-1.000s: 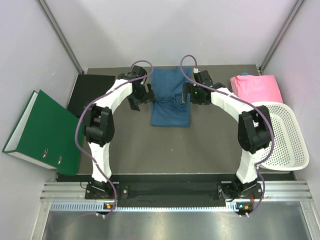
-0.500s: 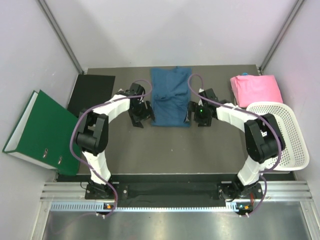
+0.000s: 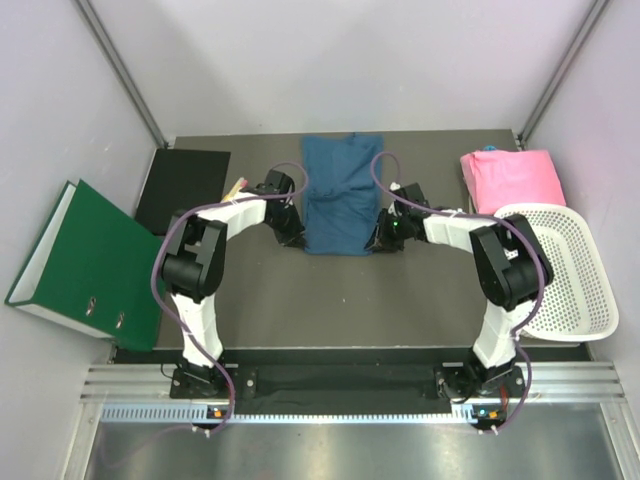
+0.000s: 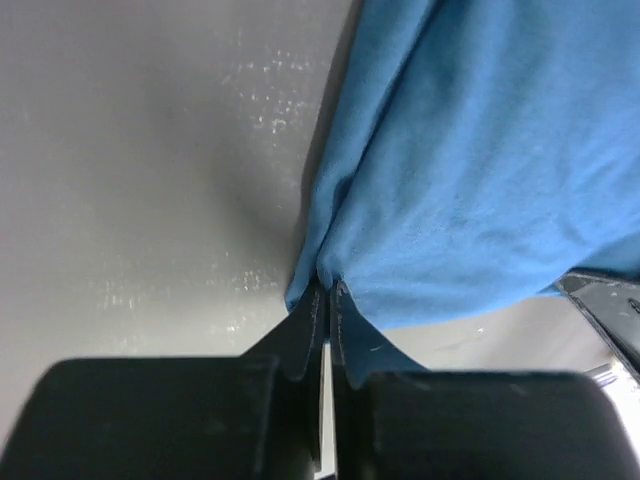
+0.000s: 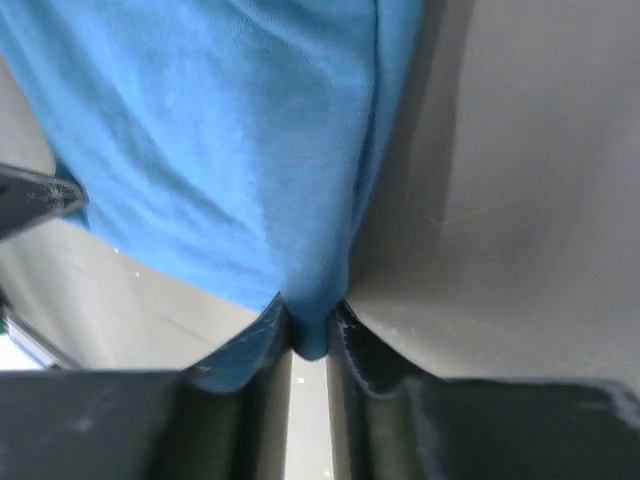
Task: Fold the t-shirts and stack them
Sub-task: Grab one side of the 2/3 rectangular tshirt with both arms, then fold the long partially folded tshirt into a neat square
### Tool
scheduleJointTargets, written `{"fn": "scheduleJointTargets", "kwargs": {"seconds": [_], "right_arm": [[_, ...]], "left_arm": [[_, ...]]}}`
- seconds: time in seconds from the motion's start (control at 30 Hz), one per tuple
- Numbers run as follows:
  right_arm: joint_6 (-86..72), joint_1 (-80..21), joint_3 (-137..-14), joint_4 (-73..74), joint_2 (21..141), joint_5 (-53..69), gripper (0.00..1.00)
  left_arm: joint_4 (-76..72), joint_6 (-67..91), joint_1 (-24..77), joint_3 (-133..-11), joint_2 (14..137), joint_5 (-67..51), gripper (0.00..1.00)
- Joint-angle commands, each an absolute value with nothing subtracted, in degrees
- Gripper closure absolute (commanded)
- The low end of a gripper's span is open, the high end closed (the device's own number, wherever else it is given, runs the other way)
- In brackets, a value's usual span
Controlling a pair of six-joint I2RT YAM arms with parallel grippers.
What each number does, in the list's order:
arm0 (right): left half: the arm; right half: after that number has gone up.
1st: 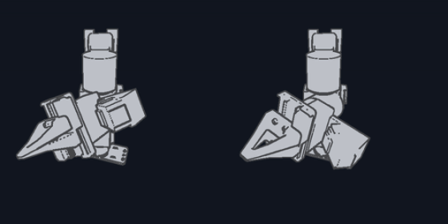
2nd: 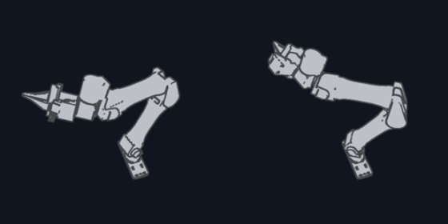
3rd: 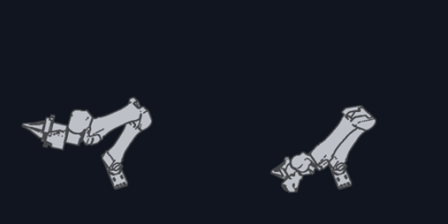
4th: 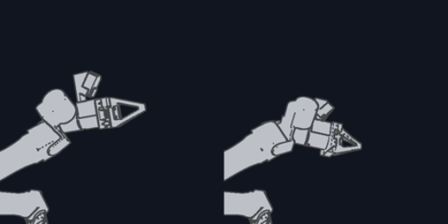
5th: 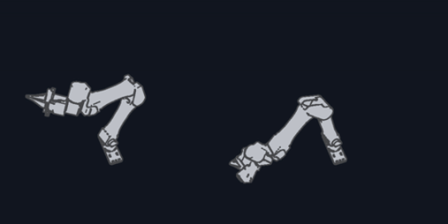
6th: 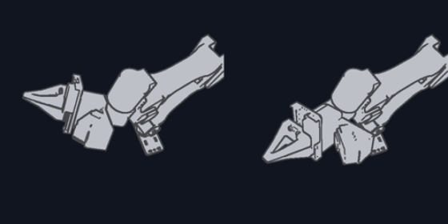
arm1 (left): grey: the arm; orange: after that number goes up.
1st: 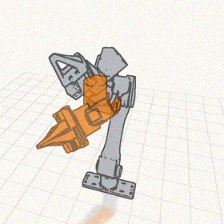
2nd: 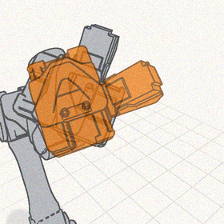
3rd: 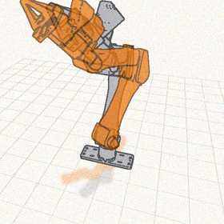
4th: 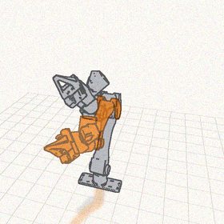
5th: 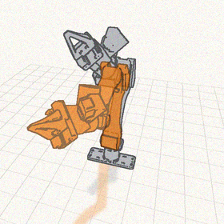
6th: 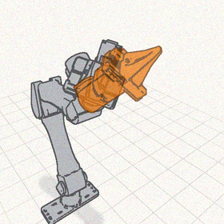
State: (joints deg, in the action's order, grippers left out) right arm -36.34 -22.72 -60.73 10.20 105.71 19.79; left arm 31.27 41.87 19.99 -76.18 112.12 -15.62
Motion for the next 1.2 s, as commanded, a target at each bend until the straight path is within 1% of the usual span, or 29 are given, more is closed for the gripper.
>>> {"fn": "scheduleJointTargets", "kwargs": {"seconds": [0.0,0.03,0.13,0.3,0.43,0.6,0.73,0.83,0.97,1.1,1.17], "right_arm": [[-36.65,-22.85,-62.49,10.36,106.35,21.0,0.9],[-36.48,-22.85,-62.49,11.15,105.91,20.92,0.94],[-35.77,-22.94,-61.09,13.62,103.19,20.92,0.95],[-35.07,-23.46,-56.87,16.95,98.36,21.97,0.96],[-34.63,-24.26,-54.06,20.11,93.35,23.46,0.96],[-33.49,-26.01,-52.21,26.97,85.62,26.36,0.96],[-32.52,-26.54,-53.26,33.74,78.59,27.77,0.95],[-30.42,-26.54,-58.86,39.54,74.37,26.81,0.94],[-27.08,-26.11,-66.17,42.89,75.49,24.0,0.93],[-24.26,-25.14,-71.8,41.49,79.97,22.5,0.93],[-22.59,-24.61,-74.17,39.83,83.13,22.24,0.92]], "left_arm": [[31.81,41.31,20.3,-77.52,112.33,-15.3,1.0],[32.34,41.13,20.3,-77.17,111.98,-14.68,1.0],[35.58,41.65,20.3,-75.94,110.57,-14.59,1.0],[37.09,43.77,20.65,-69.62,106.18,-17.22,1.0],[42.61,43.68,22.14,-65.49,101.52,-16.61,1.0],[49.21,44.03,23.73,-64.25,93.7,-16.61,1.0],[55.97,44.47,23.99,-68.19,88.25,-14.95,1.0],[60.55,44.12,23.99,-74.6,85.87,-12.14,1.0],[64.16,43.24,23.99,-84.97,87.35,-9.06,1.0],[63.29,41.58,23.82,-95.77,91.75,-7.91,1.0],[62.14,40.87,23.64,-98.34,94.82,-7.56,1.0]]}}
